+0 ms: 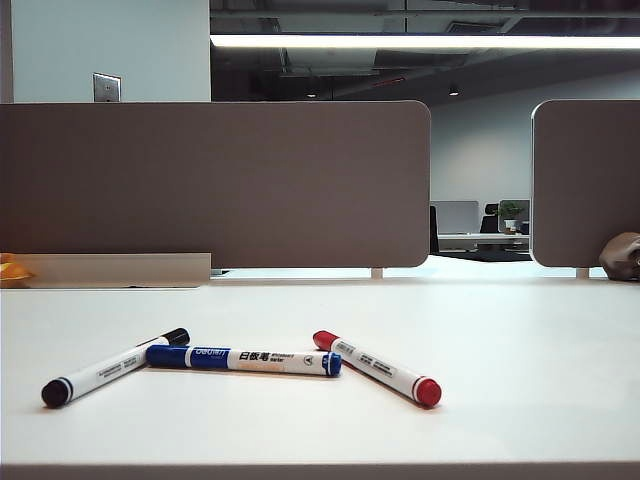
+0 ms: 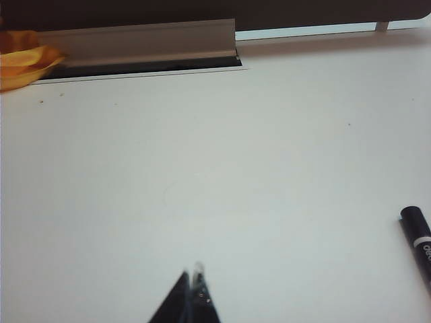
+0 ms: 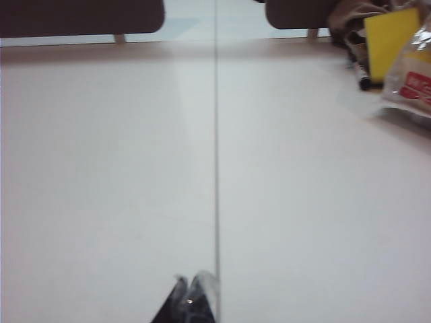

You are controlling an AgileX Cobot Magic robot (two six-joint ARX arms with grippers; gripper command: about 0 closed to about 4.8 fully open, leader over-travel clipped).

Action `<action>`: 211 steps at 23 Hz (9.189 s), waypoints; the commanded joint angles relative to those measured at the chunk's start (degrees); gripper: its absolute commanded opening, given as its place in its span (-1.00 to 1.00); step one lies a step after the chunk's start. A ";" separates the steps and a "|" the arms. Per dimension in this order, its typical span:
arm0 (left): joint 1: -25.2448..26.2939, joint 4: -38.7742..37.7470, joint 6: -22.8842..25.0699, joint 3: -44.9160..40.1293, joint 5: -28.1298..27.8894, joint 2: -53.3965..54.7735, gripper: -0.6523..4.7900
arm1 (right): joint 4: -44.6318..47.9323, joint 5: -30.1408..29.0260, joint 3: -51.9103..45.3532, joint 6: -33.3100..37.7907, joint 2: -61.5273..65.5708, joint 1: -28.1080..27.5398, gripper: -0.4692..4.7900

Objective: Pick up the markers one by one and line them up horizontally in a straight line on the table.

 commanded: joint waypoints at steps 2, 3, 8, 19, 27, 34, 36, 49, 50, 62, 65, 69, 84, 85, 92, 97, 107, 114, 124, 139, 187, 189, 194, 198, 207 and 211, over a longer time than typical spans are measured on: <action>0.02 5.55 -8.09 1.53 4.20 0.00 -0.78 | 3.34 -6.73 -0.28 22.67 0.09 -0.02 -0.82; 0.02 7.23 -10.88 3.54 7.04 0.00 -0.78 | 5.27 -10.75 -0.09 26.73 0.09 -0.02 -0.82; 0.04 7.52 -16.02 17.51 11.63 0.02 -0.78 | 8.00 -29.20 9.11 26.84 0.09 -0.09 -0.83; 0.07 -20.31 0.09 46.49 10.60 19.47 -0.78 | -27.43 -27.96 52.54 -16.70 36.44 0.33 -0.83; -0.39 -29.77 7.08 64.94 24.37 62.01 -0.78 | -35.82 -23.69 75.43 -22.18 73.99 19.93 -0.82; -12.68 -35.91 18.21 68.02 12.66 75.73 -0.76 | -36.13 -15.17 79.47 -24.65 93.39 32.81 -0.69; -14.53 -38.23 19.52 67.98 10.03 78.60 -0.55 | -36.74 -14.58 79.45 -24.65 96.74 34.56 -0.58; -15.45 -39.23 19.52 67.58 8.70 82.14 -0.50 | -41.00 -12.50 79.43 -23.67 104.35 36.50 -0.49; -15.39 -39.23 19.52 67.58 8.50 82.14 -0.50 | -41.20 -12.61 79.43 -23.37 104.78 36.68 -0.49; -15.34 -39.43 19.50 67.60 2.34 82.12 -0.57 | -44.02 -13.07 79.38 -22.71 109.83 41.00 -0.44; -15.34 -40.00 19.50 67.58 2.36 82.12 -0.58 | -44.61 -11.19 79.38 -22.73 110.53 41.03 -0.44; -15.34 -40.04 19.54 67.60 2.51 82.12 -0.72 | -44.78 -11.78 79.84 -22.73 109.90 41.81 -0.37; -15.34 -39.65 19.50 67.60 2.78 82.12 -0.78 | -44.37 -3.41 86.09 -22.53 108.30 41.24 -0.17; -15.34 -39.65 19.50 67.60 2.78 82.12 -0.78 | -44.39 -3.39 86.07 -22.53 108.39 41.24 -0.17; -15.34 -40.15 19.32 67.60 2.78 82.12 -0.78 | -45.20 -3.39 85.11 -22.53 110.79 41.24 -0.17; -15.34 -40.19 19.32 67.60 2.78 82.12 -0.78 | -45.05 -2.73 84.98 -22.53 111.95 40.96 -0.17; -15.34 -40.09 19.32 67.60 2.95 82.12 -0.78 | -44.96 -0.61 84.50 -22.53 111.99 39.74 -0.12; -15.34 -40.09 19.32 67.60 2.95 82.12 -0.78 | -44.54 2.69 85.77 -22.53 110.77 39.95 0.02; -15.34 -40.52 19.26 67.60 4.94 82.07 -0.78 | -45.05 11.78 88.46 -21.00 109.44 34.84 0.37; -15.34 -40.68 19.10 67.60 5.14 82.07 -0.78 | -45.70 5.51 87.93 -18.18 111.19 25.22 0.43; -15.34 -40.57 19.10 67.60 5.31 82.07 -0.78 | -55.67 -3.43 82.93 -22.80 112.87 31.63 -0.43; -15.34 -40.57 19.10 67.60 5.31 82.07 -0.78 | -55.89 -3.41 82.93 -23.45 112.87 32.81 -0.43; -15.34 -40.59 19.08 67.60 5.31 82.05 -0.78 | -56.72 -2.08 82.93 -27.45 112.87 35.26 -0.43; -15.34 -40.59 19.08 67.60 5.31 82.05 -0.78 | -56.89 0.33 82.93 -31.04 112.87 36.11 -0.43; -15.34 -40.44 17.99 67.60 5.33 82.05 -0.78 | -56.15 0.70 82.93 -38.14 112.87 36.15 -0.43; -15.34 -39.98 18.88 67.60 5.29 82.05 -0.78 | -53.62 4.39 82.95 -39.82 112.87 36.54 -0.43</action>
